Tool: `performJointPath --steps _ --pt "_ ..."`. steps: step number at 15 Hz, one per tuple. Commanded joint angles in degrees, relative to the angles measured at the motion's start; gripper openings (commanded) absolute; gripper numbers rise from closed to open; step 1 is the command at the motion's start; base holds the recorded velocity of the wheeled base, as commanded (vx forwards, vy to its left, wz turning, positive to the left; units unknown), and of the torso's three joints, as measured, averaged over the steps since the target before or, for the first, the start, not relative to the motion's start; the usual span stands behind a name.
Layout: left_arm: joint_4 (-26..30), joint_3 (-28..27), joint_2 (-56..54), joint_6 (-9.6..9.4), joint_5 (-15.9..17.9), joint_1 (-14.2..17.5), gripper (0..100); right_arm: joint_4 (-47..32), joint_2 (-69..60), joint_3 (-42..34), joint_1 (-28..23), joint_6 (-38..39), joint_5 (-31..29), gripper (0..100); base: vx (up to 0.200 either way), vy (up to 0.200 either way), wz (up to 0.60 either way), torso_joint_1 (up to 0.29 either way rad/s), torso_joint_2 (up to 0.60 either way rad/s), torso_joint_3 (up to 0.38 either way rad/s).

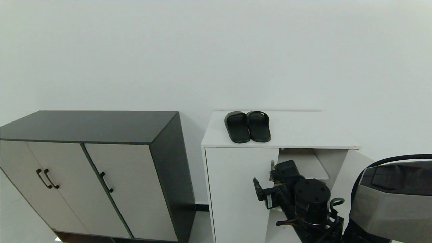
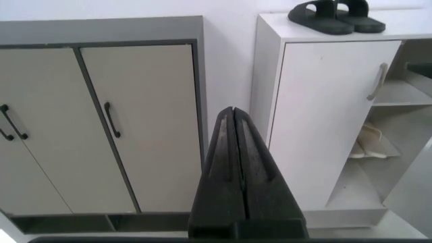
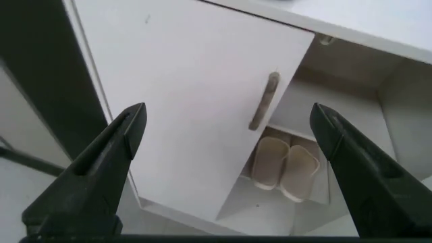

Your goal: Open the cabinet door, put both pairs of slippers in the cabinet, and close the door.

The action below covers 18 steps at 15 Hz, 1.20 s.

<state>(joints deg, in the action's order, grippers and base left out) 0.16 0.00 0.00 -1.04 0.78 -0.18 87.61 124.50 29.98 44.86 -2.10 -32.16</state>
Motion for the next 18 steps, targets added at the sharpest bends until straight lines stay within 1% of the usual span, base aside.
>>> performJointPath --steps 1,2,3,4,5,6,7,8,9,10,12,14,16,17,18 --pt "0.0 0.0 0.1 -0.02 0.0 0.0 0 2.4 0.6 0.0 0.0 -5.8 -0.6 100 0.0 0.0 0.0 0.061 -0.12 -0.071" --pt "0.0 0.0 0.1 -0.02 0.0 0.0 0 2.4 0.4 0.9 0.0 -8.2 -1.9 100 0.0 0.0 0.0 0.032 -0.07 -0.022" --pt "0.0 0.0 0.1 -0.11 0.0 0.0 0 1.6 0.6 3.0 0.0 -8.9 -2.7 100 0.0 0.0 0.0 0.0 0.0 0.0" --pt "0.0 0.0 0.1 -0.02 0.0 0.0 0 -0.5 0.6 5.5 0.0 -9.6 -3.3 100 0.0 0.0 0.0 0.0 0.0 0.0" --pt "0.0 0.0 0.0 -0.02 0.0 0.0 0 -4.3 0.0 9.7 0.1 -9.9 -4.8 100 0.0 0.0 0.0 0.0 0.0 0.0" --pt "0.0 0.0 0.1 -0.11 0.0 0.0 0 -9.5 -1.0 14.6 0.0 -9.6 -5.0 100 0.0 0.0 0.0 0.0 0.0 0.0" --pt "0.0 0.0 0.1 -0.02 0.0 0.0 0 -16.4 -1.7 19.8 0.0 -8.2 -5.1 100 0.0 0.0 0.0 0.0 0.0 0.0" --pt "0.0 0.0 0.1 -0.02 0.0 0.0 0 -25.2 -2.4 26.1 0.0 -4.1 -5.5 100 0.0 0.0 0.0 0.0 0.0 0.0" --pt "0.0 0.0 0.1 -0.11 0.0 0.0 0 -31.2 -2.9 30.1 0.1 -1.2 -6.0 100 0.0 0.0 0.0 0.0 0.0 0.0" --pt "0.0 0.0 0.1 -0.28 0.0 0.0 0 -42.0 -3.9 37.0 0.3 3.9 -7.8 100 0.0 0.0 0.0 0.0 0.0 0.0" --pt "0.0 0.0 0.1 -0.28 0.0 0.0 0 -55.4 -4.2 45.6 0.3 9.8 -8.1 100 0.0 0.0 0.0 0.0 0.0 0.0" --pt "0.0 0.0 0.1 -0.28 0.0 0.0 0 -66.9 -4.2 52.0 0.1 16.5 -8.1 100 0.0 0.0 0.0 0.0 0.0 0.0" --pt "0.0 0.0 0.1 -0.28 0.0 0.0 0 -74.7 -4.1 54.9 -0.1 20.3 -8.0 100 0.0 0.0 0.0 0.0 0.0 0.0" --pt "0.0 0.0 0.1 -0.28 0.0 0.0 0 -75.7 -4.0 55.0 -0.2 20.9 -8.0 100 0.0 0.0 0.0 0.0 0.0 0.0" --pt "0.0 0.0 0.1 -0.28 0.0 0.0 0 -75.7 -3.7 54.9 -0.4 21.0 -8.1 100 0.2 0.0 0.0 0.002 0.01 0.002"
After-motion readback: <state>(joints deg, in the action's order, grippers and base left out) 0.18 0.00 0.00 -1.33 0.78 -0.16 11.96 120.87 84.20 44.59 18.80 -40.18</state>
